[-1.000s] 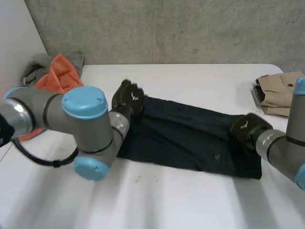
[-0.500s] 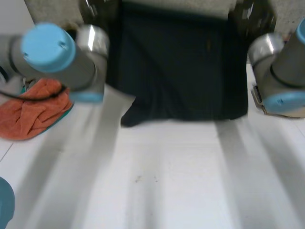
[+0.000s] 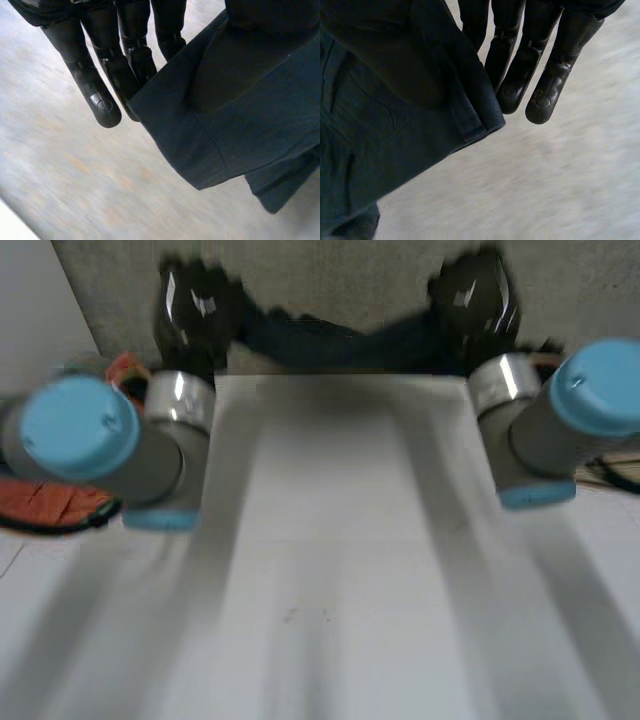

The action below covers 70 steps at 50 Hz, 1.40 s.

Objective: Fold the laundry.

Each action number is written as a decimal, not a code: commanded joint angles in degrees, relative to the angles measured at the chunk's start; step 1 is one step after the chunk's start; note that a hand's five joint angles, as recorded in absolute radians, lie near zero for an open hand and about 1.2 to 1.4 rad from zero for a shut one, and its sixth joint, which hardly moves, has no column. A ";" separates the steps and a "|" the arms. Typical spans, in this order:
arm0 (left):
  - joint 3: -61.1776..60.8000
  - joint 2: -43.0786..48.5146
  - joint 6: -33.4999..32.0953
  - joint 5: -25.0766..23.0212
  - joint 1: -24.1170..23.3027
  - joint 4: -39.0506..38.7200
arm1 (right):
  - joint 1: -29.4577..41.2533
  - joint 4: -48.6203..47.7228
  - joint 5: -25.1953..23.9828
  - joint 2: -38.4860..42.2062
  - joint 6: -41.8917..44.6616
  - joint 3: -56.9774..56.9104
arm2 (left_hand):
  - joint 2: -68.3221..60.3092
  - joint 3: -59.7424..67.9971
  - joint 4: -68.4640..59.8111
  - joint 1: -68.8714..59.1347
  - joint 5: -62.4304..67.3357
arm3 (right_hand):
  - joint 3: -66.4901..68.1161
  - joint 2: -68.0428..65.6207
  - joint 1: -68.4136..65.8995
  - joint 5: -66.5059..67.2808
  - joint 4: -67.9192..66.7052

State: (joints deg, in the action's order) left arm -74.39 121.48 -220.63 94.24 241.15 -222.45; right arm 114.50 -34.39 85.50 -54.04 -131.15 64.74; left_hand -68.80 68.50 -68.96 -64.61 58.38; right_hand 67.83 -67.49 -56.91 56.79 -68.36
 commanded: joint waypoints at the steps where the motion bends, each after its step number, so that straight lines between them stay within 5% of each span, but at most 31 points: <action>1: -8.48 5.08 -0.41 0.42 -0.60 5.70 | 0.29 9.93 -0.16 4.30 -0.16 7.22 | -11.20 11.50 -11.04 -15.39 11.62 | 12.17 -12.51 -23.09 13.21 -11.64; 5: -13.49 4.04 -0.32 0.59 -0.86 13.34 | 0.11 16.09 0.28 2.64 0.02 11.27 | -11.20 11.50 -11.04 -15.39 11.62 | 12.17 -12.51 -23.09 13.21 -11.64; 16: -29.49 -19.15 -0.59 0.42 -3.49 34.43 | -0.68 41.40 0.19 -14.59 1.07 23.66 | -11.20 11.50 -11.04 -15.39 11.62 | 12.17 -12.51 -23.09 13.21 -11.64; 20: -32.92 -26.19 -0.50 0.15 -6.66 49.01 | -3.30 59.13 -0.68 -22.93 7.46 31.29 | -11.20 11.50 -11.04 -15.39 11.62 | 12.17 -12.51 -23.09 13.21 -11.64; 25: -32.41 -27.26 -0.32 -0.11 -9.91 63.97 | -9.11 62.52 -0.95 -25.85 15.30 37.73 | -11.20 11.50 -11.04 -15.39 11.62 | 12.17 -12.51 -23.09 13.21 -11.64; 35: -16.51 -12.42 -0.67 0.50 -10.00 45.28 | -9.29 42.76 0.36 -18.74 11.19 32.82 | -11.20 11.50 -11.04 -15.39 11.62 | 12.17 -12.51 -23.09 13.21 -11.64; 40: -3.77 -1.08 -1.29 0.42 -9.91 37.19 | -8.24 33.45 6.06 -13.82 8.20 27.47 | -11.20 11.50 -11.04 -15.39 11.62 | 12.17 -12.51 -23.09 13.21 -11.64; 53: 25.23 26.95 -17.90 -1.07 -5.70 7.58 | -5.51 13.13 8.28 2.00 9.07 13.14 | -11.20 11.50 -11.04 -15.39 11.62 | 12.17 -12.51 -23.09 13.21 -11.64; 59: 32.81 34.61 -16.76 -4.59 -5.08 5.71 | -5.42 5.84 8.01 9.55 9.25 6.90 | -11.20 11.50 -11.04 -15.39 11.62 | 6.07 -6.41 -16.99 7.11 -5.54; 62: 33.78 36.55 -14.04 -5.38 -5.08 5.01 | -5.51 5.47 8.63 12.19 9.16 4.96 | 58.80 -58.50 58.96 54.61 -58.38 | -57.83 57.49 46.91 -56.79 58.36; 63: 33.44 36.47 -12.47 -5.38 -5.08 4.83 | -5.51 5.56 8.63 12.21 8.64 4.87 | 49.64 -49.34 49.80 45.45 -49.23 | -57.83 57.49 46.91 -56.79 58.36; 65: 32.73 35.51 -11.32 -5.03 -5.25 4.40 | -5.43 5.83 8.63 10.81 7.24 5.74 | 58.80 -58.50 58.96 54.61 -58.38 | -57.83 57.49 46.91 -56.79 58.36; 70: 25.98 27.52 -10.43 -4.24 -5.78 3.95 | -6.22 6.62 8.01 2.64 -2.77 10.83 | 58.80 -58.50 58.96 54.61 -58.38 | -57.83 57.49 46.91 -56.79 58.36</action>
State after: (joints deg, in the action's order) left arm -41.73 156.51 -232.91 89.12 235.88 -218.27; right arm 108.92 -29.07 93.94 -43.83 -124.59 70.85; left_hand -11.87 12.17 -11.70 -11.15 2.68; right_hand 12.36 -12.73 -11.59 3.95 -13.72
